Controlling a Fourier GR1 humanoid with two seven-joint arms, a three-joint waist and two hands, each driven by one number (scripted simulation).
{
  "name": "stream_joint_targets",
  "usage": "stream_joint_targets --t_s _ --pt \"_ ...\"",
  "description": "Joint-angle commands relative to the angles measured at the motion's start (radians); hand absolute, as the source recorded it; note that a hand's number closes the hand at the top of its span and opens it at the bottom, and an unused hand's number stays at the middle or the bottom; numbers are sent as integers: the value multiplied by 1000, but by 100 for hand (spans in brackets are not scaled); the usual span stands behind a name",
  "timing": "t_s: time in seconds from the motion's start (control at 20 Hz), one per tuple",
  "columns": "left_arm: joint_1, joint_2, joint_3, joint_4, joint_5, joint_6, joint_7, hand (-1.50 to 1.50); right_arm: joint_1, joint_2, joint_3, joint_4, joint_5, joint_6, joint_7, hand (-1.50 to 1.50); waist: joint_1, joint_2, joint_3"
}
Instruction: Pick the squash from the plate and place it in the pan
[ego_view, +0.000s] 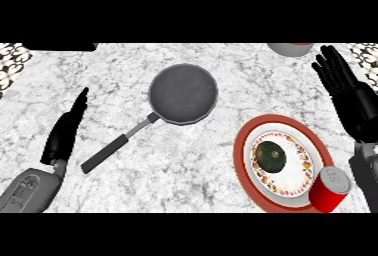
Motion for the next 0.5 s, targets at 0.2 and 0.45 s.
stream_joint_targets --t_s 0.2,0.45 --pt "149 17 3 -220 -26 2 28 0 -73 139 -32 32 -62 -99 103 -150 -20 35 -10" --pt "219 1 21 -167 42 -35 -52 0 144 76 -125 72 92 -363 228 -150 -65 24 -13"
